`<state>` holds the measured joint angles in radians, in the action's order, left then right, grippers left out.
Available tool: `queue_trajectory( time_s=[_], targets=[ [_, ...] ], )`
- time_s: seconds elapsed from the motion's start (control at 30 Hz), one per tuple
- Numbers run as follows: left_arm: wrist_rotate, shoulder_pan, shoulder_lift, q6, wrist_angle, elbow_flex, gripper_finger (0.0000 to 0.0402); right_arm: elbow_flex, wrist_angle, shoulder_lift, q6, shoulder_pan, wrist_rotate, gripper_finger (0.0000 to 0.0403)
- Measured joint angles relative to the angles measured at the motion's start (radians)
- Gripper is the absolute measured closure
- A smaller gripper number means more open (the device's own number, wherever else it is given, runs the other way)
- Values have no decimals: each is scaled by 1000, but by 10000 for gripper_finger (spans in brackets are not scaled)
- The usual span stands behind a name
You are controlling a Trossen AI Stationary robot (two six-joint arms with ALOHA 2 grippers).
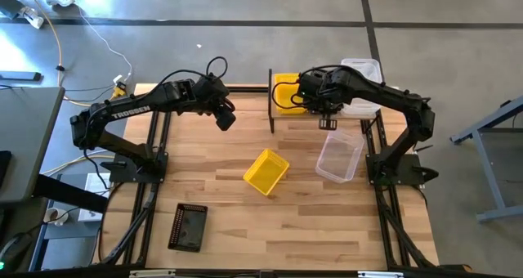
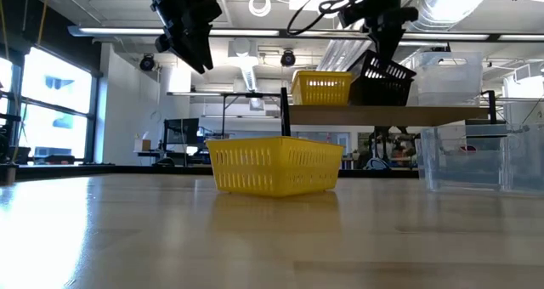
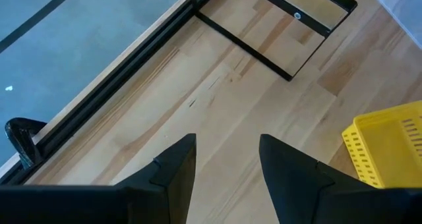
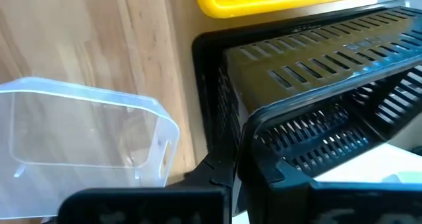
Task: Stack baskets on shelf by color
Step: Stack the right black bin on top of the other black bin on the shelf
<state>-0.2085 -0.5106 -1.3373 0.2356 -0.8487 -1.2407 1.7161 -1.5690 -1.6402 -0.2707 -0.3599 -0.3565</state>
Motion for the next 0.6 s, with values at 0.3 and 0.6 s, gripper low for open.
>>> queue_trajectory(
  time_s=[0.3, 0.6],
  targets=[
    [8, 1, 0, 12, 0, 0, 245, 0, -4, 0, 9, -25, -38, 379],
    [24, 1, 0, 23, 0, 0, 245, 0, -3, 0, -23, -32, -81, 310]
  ],
)
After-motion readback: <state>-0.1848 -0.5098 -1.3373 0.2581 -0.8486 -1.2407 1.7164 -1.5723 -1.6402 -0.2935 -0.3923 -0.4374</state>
